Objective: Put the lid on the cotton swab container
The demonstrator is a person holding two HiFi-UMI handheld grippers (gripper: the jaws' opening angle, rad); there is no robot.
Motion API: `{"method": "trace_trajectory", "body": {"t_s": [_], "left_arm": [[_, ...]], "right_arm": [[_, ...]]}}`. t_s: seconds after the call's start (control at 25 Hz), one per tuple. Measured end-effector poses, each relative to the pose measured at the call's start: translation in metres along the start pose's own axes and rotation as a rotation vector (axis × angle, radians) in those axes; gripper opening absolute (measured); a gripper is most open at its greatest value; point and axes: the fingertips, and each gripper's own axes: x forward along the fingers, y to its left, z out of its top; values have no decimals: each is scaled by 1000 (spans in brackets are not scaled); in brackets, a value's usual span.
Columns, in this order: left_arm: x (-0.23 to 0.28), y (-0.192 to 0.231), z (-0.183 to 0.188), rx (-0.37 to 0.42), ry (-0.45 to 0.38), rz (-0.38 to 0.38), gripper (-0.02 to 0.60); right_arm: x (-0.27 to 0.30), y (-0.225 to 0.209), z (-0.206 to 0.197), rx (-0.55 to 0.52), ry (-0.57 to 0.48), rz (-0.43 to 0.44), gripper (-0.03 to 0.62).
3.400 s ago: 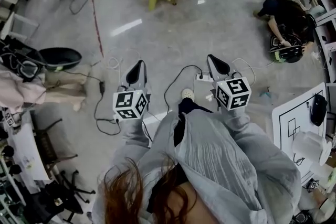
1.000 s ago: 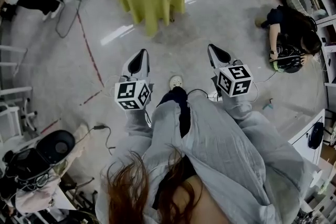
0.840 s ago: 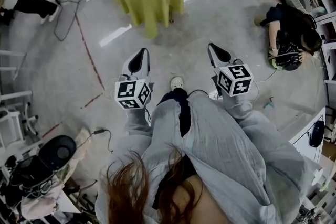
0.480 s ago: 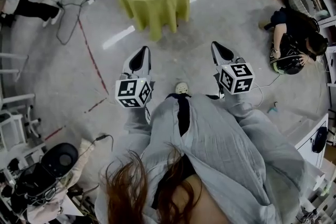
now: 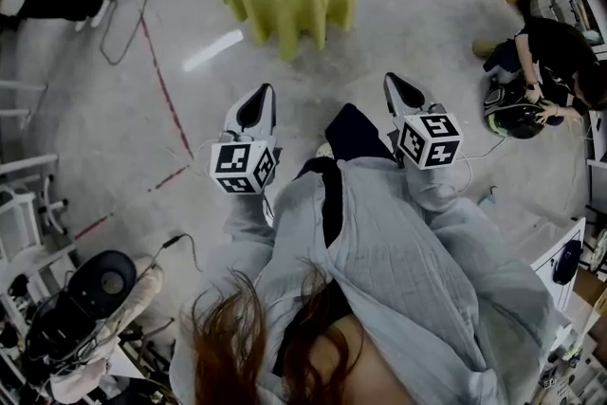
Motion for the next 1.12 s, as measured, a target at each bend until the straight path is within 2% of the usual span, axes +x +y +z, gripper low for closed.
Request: {"method": "trace_trajectory", "body": {"t_s": [0.24,0.44,0.76,1.12], "left_arm": [[-3,-13,-3,7,-2,20,20],[27,13,5,0,1,44,20],[98,48,39,14,-2,54,20],[161,80,88,20,-43,77,20]], "right_arm": [[-5,-6,-8,-16,13,29,2],[35,-14,6,-13,23,48,2],[102,-38,54,-23,11,71,2],[174,-62,121,-56,-15,118,2]]}}
